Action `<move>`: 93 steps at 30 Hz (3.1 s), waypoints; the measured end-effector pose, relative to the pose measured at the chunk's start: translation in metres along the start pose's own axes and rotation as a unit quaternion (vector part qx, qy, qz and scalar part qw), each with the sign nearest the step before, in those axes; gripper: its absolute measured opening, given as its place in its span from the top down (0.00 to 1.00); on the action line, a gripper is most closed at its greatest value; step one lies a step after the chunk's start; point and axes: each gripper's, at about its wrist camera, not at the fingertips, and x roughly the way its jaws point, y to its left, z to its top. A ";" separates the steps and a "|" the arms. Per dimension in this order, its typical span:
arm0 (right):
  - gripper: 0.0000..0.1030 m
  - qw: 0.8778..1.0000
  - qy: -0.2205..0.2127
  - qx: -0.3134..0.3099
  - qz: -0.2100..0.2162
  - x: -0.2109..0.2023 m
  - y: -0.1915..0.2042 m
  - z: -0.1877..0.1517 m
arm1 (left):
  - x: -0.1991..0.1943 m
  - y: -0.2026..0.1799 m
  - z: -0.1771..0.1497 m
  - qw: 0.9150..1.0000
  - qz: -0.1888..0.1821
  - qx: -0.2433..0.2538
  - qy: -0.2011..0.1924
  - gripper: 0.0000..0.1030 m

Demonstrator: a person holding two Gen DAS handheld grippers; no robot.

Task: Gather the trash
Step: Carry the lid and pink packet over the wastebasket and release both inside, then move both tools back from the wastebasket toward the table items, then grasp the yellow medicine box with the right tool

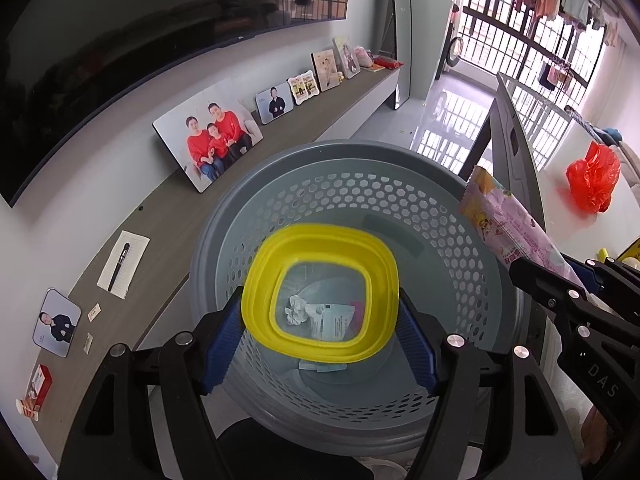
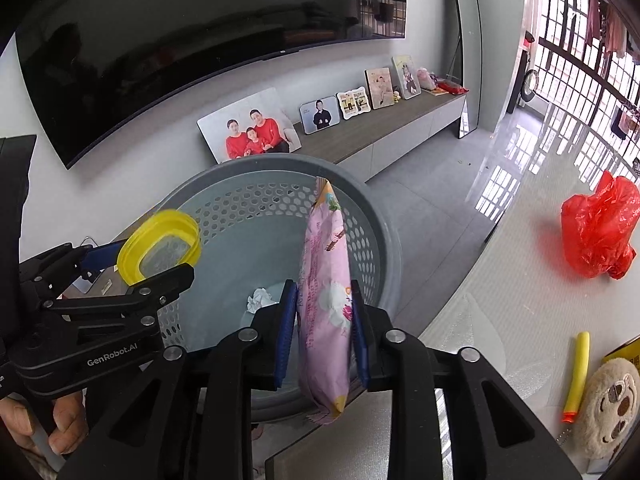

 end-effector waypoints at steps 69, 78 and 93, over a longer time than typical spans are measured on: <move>0.27 0.958 -0.094 0.171 -0.212 -0.194 -0.209 -0.141 | -0.080 -0.160 -0.030 0.997 -0.041 0.056 -0.041 0.12; 0.25 0.970 -0.068 0.154 -0.177 -0.169 -0.215 -0.130 | -0.082 -0.170 -0.033 0.996 -0.037 0.064 -0.040 0.12; 0.25 0.970 -0.058 0.159 -0.174 -0.158 -0.246 -0.135 | -0.078 -0.172 -0.033 0.996 -0.038 0.068 -0.033 0.12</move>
